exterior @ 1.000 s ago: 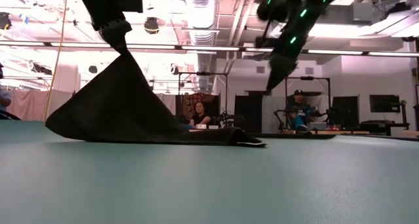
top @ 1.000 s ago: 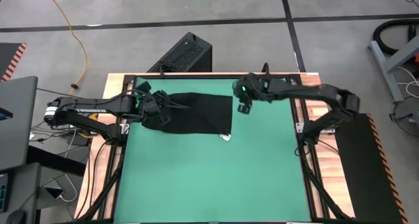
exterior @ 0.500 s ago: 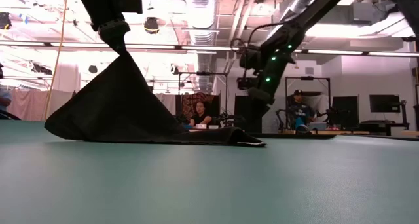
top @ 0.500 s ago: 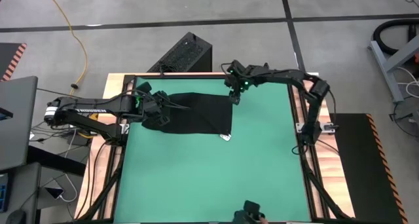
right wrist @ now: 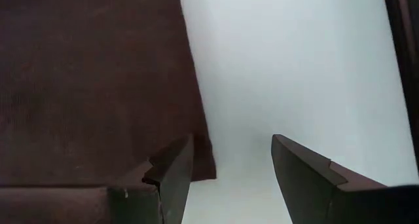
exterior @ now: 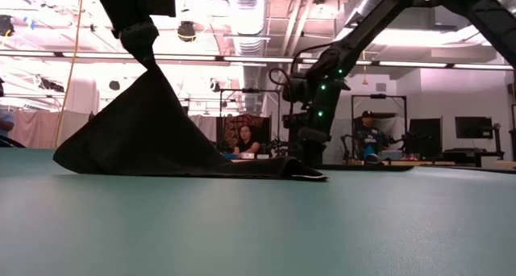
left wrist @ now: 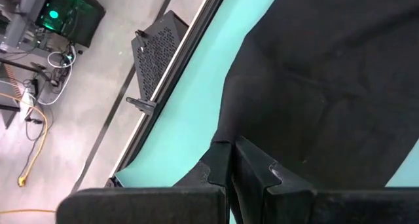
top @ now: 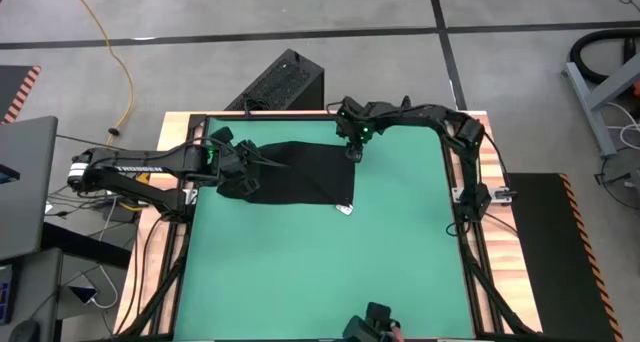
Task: Roll towel
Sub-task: Roll the black towel
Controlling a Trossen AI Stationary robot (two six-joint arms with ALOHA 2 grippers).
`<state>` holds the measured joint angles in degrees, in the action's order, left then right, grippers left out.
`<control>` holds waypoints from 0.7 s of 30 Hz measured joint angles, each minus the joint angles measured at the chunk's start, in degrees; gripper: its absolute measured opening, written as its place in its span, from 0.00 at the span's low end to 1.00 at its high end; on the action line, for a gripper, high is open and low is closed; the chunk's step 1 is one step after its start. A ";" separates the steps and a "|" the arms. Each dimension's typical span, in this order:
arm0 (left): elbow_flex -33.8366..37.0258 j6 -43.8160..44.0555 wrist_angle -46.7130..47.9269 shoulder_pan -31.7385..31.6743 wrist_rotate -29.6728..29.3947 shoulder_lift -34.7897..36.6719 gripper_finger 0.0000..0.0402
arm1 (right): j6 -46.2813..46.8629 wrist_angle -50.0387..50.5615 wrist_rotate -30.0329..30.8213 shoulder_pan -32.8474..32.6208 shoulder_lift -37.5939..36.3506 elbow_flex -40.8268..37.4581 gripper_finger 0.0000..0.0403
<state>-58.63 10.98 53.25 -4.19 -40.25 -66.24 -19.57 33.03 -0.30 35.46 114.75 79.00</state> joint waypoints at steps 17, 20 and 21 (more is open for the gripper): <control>0.00 -1.42 -0.52 -0.03 -4.52 0.00 0.00 | -2.60 9.28 5.11 -3.89 -2.84 -0.37 0.01; 0.00 -1.67 -0.52 -0.09 -7.83 0.00 0.00 | -2.11 10.77 7.62 -5.49 -6.34 -0.20 0.01; 0.00 -1.95 -0.52 -0.11 -8.23 0.00 0.00 | -1.73 11.65 8.70 -6.10 -7.44 -0.17 0.01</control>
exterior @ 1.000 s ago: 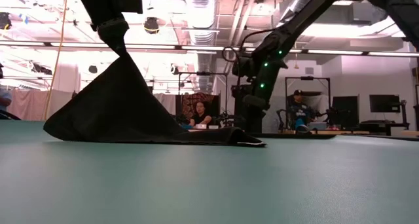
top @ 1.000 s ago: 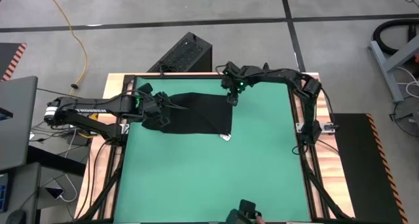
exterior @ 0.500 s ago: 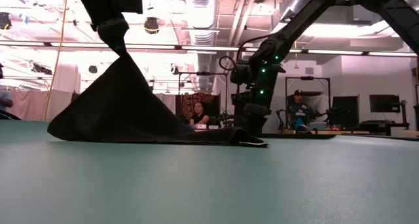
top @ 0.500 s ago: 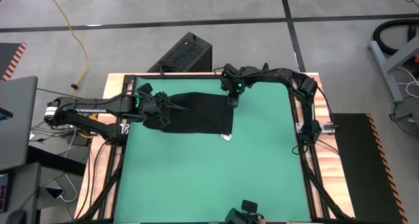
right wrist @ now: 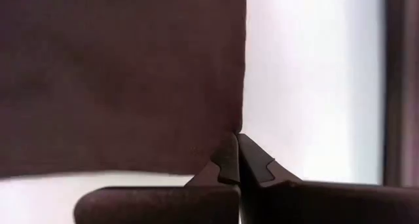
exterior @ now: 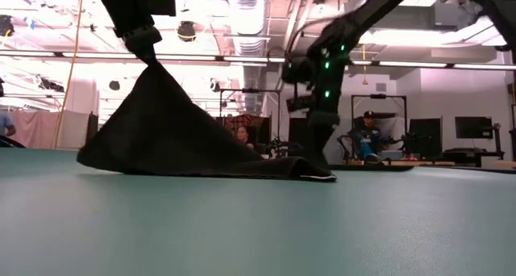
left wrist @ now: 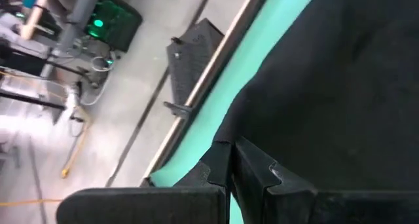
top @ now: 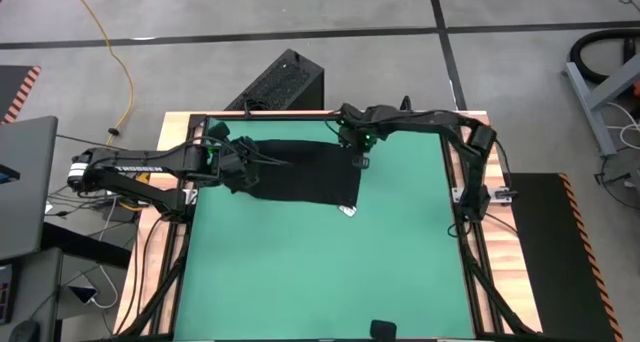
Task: Roll towel
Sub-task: Roll the black towel
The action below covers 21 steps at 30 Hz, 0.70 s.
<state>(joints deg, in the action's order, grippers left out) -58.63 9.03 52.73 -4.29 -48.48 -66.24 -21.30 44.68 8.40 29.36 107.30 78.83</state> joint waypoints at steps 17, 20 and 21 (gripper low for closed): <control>9.04 -7.24 -17.82 -2.86 -3.21 0.00 0.00 | 13.05 12.29 24.86 -18.48 -20.43 -2.83 0.00; 12.03 -7.57 -21.26 -3.09 -3.36 0.59 0.00 | 18.58 14.54 30.94 -23.99 -23.39 -6.02 0.00; 12.79 -7.60 -22.04 -3.10 -3.46 0.66 0.00 | 20.88 15.63 33.48 -25.84 -24.29 -7.04 0.00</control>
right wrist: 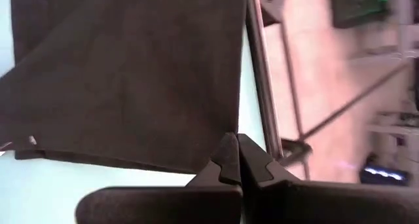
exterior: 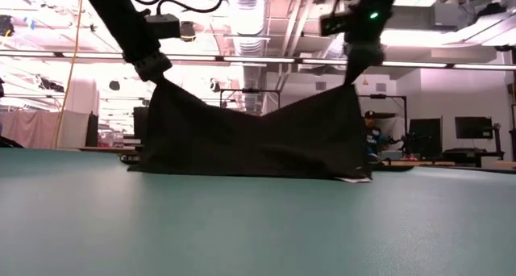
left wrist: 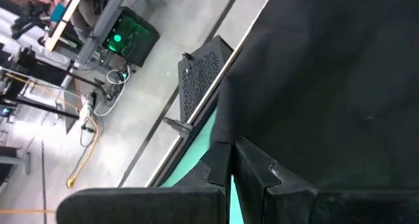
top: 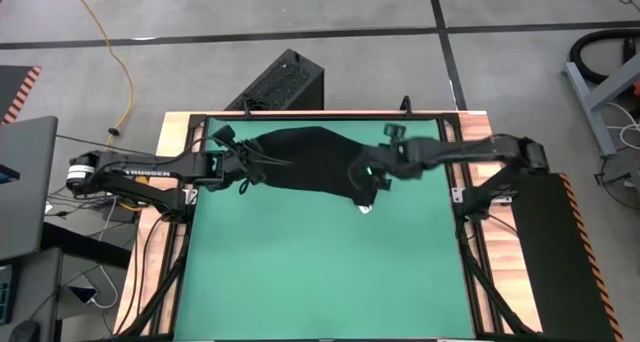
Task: Roll towel
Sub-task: Roll the black towel
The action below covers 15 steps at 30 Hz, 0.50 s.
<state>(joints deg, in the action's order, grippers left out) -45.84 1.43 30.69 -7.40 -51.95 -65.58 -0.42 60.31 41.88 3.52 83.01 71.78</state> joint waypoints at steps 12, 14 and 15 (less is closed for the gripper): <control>2.27 -3.93 -7.77 -0.39 -3.74 0.28 0.00 | 27.41 9.48 16.50 -12.25 -4.77 -11.68 0.00; 2.27 -2.17 -8.14 -0.37 -2.83 0.26 0.00 | 30.15 10.05 16.97 -13.27 -4.73 -12.48 0.00; 2.27 -1.09 -8.18 -0.35 -2.37 0.26 0.00 | 31.02 10.17 17.28 -13.75 -4.75 -12.98 0.00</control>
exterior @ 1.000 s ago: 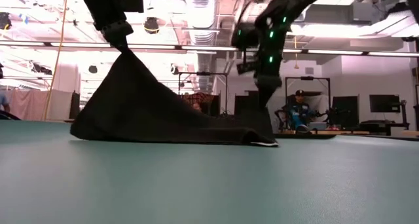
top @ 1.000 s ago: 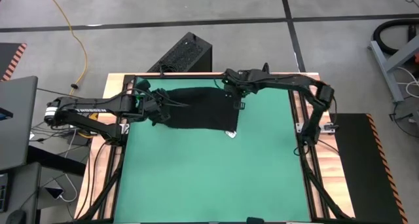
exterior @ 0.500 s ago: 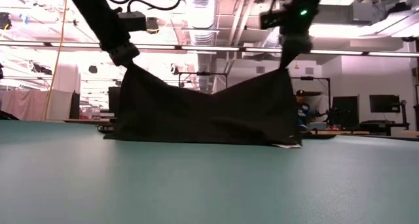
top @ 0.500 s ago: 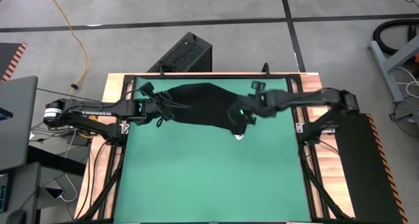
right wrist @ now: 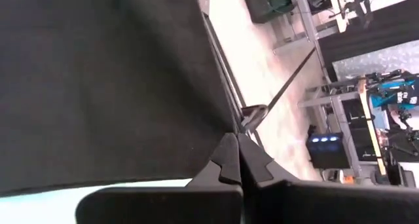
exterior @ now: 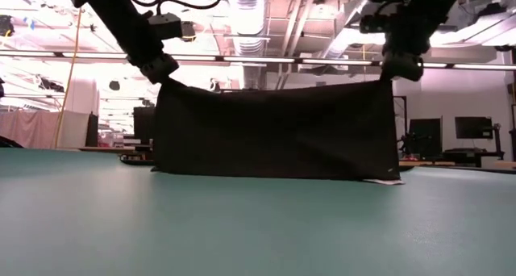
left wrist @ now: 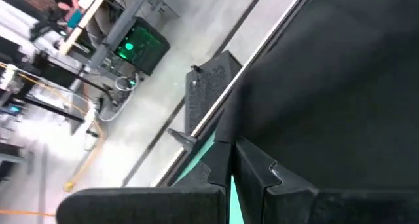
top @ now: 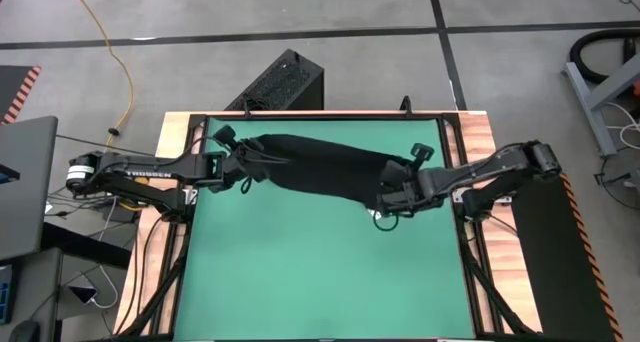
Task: Roll towel
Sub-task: Roll the black towel
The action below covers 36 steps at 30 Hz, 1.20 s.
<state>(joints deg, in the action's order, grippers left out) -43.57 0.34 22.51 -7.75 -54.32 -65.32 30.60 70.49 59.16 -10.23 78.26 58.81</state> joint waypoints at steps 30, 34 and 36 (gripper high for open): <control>24.76 29.39 -19.12 20.93 25.59 -0.02 0.07 | 25.00 -14.65 -12.22 -20.20 14.25 -9.36 0.00; 25.17 28.08 -18.88 23.50 25.27 -0.02 0.18 | 25.53 -14.78 -14.32 -20.53 17.15 -9.36 0.00; 24.66 26.24 -18.82 24.44 25.14 -0.01 0.24 | 25.54 -14.76 -14.60 -20.53 18.10 -9.36 0.00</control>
<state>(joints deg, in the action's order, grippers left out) -18.92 26.58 3.69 16.69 -29.18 -65.33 56.14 55.73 44.56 -30.76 96.36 49.45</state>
